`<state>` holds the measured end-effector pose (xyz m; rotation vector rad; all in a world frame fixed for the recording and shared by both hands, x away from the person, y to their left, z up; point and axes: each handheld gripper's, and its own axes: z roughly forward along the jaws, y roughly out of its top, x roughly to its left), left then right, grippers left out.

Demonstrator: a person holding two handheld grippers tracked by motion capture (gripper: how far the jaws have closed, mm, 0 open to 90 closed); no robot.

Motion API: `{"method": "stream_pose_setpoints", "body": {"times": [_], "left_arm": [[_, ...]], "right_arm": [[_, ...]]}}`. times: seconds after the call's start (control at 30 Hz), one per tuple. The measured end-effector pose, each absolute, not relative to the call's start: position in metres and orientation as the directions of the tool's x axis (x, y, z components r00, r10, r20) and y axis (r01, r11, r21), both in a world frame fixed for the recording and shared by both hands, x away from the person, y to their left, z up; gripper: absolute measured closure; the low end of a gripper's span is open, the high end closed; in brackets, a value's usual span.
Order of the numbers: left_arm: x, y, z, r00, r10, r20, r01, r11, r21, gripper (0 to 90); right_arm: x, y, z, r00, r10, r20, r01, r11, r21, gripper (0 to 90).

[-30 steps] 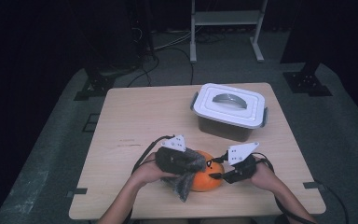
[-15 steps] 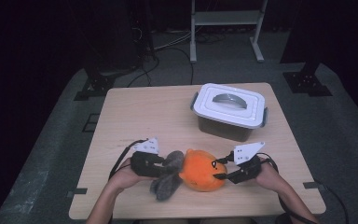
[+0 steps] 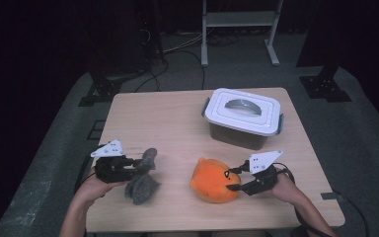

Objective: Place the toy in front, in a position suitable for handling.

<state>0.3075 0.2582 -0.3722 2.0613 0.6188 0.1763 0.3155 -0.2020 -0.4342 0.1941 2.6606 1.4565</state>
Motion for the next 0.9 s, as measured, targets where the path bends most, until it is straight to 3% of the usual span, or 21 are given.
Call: {"method": "stream_pose_setpoints", "body": {"times": [0.27, 0.43, 0.53, 0.63, 0.9], "left_arm": [[0.301, 0.271, -0.38, 0.836, 0.543, -0.083, 0.383, -0.468, 0.796, 67.9], [0.307, 0.257, -0.405, 0.85, 0.509, -0.137, 0.399, -0.451, 0.798, 63.3], [0.309, 0.25, -0.412, 0.853, 0.5, -0.148, 0.398, -0.44, 0.805, 59.1], [0.311, 0.248, -0.415, 0.844, 0.513, -0.159, 0.409, -0.422, 0.809, 49.2], [0.307, 0.247, -0.423, 0.846, 0.508, -0.162, 0.395, -0.393, 0.83, 43.1]], "right_arm": [[0.316, -0.201, -0.436, -0.985, 0.174, 0.002, 0.093, 0.516, 0.852, 45.7], [0.317, -0.203, -0.437, -0.979, 0.196, 0.05, 0.142, 0.495, 0.857, 39.8], [0.317, -0.203, -0.436, -0.976, 0.205, 0.071, 0.164, 0.487, 0.858, 34.8], [0.316, -0.203, -0.433, -0.973, 0.216, 0.082, 0.178, 0.475, 0.862, 30.8], [0.317, -0.21, -0.421, -0.966, 0.234, 0.11, 0.204, 0.429, 0.88, 27.6]]}}
